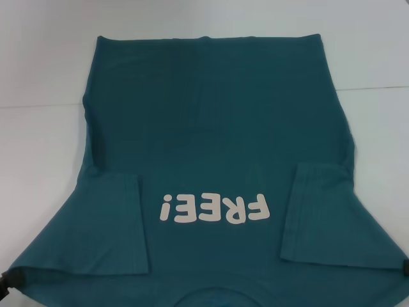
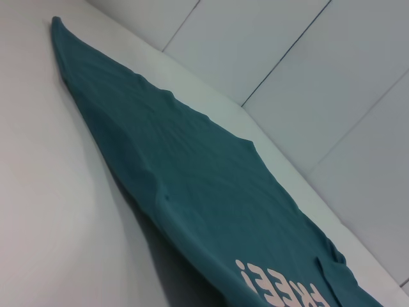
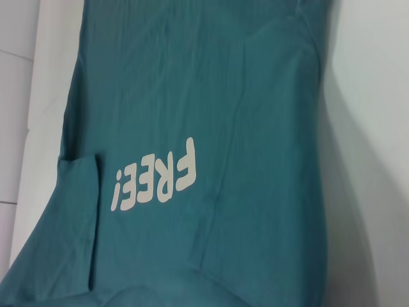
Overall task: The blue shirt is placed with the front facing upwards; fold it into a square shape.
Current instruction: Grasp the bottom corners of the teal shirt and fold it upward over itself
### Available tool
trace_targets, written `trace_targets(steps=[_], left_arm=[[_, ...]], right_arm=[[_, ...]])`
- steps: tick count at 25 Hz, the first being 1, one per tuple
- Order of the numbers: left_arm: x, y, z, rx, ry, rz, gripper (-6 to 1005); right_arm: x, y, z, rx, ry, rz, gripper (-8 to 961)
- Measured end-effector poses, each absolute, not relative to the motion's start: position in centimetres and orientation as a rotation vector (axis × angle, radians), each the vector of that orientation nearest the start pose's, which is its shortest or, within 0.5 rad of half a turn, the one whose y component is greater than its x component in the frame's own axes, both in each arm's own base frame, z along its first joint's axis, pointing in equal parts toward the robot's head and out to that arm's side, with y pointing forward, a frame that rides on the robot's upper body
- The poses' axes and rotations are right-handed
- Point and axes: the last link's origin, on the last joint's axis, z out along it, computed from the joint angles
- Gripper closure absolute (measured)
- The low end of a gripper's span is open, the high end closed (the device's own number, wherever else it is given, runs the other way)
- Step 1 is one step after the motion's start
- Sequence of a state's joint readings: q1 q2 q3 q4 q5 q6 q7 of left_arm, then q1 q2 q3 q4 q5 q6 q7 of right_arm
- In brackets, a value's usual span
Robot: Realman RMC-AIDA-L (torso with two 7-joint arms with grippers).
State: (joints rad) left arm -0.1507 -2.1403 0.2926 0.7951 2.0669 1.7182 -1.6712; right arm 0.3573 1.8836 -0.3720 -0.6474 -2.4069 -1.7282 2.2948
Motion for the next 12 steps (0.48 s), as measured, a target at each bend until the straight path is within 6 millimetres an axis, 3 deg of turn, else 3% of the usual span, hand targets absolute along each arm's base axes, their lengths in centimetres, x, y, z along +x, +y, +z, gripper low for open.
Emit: trace_targets(steps=[12], left_arm=[[-36.73, 19.82, 4.51, -2.122, -1.393, -0.894, 999]], right_arm=[[38.47, 24.39, 9.06, -1.995, 2.119, 0.509, 933]])
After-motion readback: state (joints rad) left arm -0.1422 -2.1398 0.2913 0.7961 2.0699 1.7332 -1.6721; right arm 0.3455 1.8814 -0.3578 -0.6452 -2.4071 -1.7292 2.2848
